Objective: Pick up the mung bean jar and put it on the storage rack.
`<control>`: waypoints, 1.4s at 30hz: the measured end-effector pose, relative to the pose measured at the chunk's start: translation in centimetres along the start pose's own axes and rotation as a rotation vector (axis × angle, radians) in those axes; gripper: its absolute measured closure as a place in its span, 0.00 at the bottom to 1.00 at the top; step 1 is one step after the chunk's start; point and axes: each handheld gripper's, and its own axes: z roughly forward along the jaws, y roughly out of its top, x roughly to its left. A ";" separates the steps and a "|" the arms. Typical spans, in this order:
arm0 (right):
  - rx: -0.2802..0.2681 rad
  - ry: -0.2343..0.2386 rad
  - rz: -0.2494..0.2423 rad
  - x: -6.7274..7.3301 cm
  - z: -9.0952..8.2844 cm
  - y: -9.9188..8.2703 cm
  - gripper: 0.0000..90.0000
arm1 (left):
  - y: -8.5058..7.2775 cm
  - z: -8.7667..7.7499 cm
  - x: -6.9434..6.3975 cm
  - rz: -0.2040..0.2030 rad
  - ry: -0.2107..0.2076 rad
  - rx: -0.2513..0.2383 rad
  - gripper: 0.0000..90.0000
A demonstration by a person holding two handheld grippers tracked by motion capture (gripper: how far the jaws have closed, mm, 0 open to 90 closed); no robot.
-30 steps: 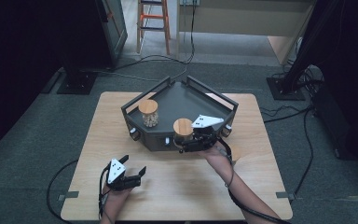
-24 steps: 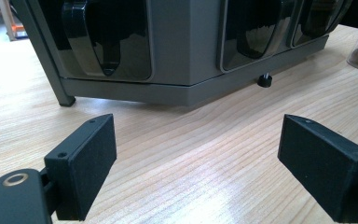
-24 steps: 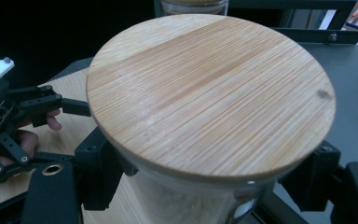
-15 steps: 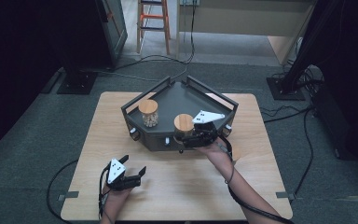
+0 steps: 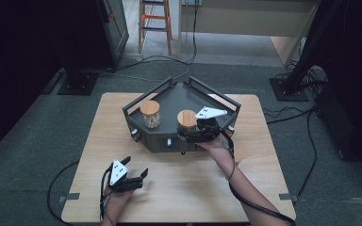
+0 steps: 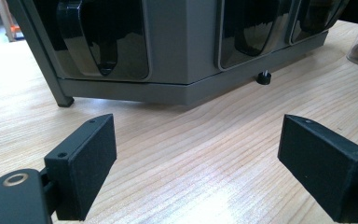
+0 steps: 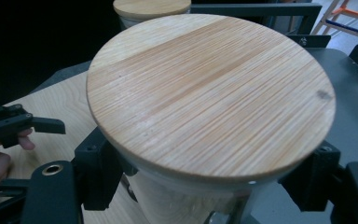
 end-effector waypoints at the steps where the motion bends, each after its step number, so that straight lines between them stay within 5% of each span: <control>1: 0.001 -0.001 0.001 -0.1 0.1 0.0 0.28 | 0.0 0.0 0.0 -0.003 0.000 -0.002 0.13; 10: -0.007 0.010 0.048 -0.7 0.5 -0.3 0.28 | -0.1 0.0 0.0 -0.003 0.001 -0.003 0.13; 42: 0.011 -0.071 0.004 -0.5 2.4 0.9 0.28 | -0.1 0.0 0.0 0.002 0.000 -0.005 0.13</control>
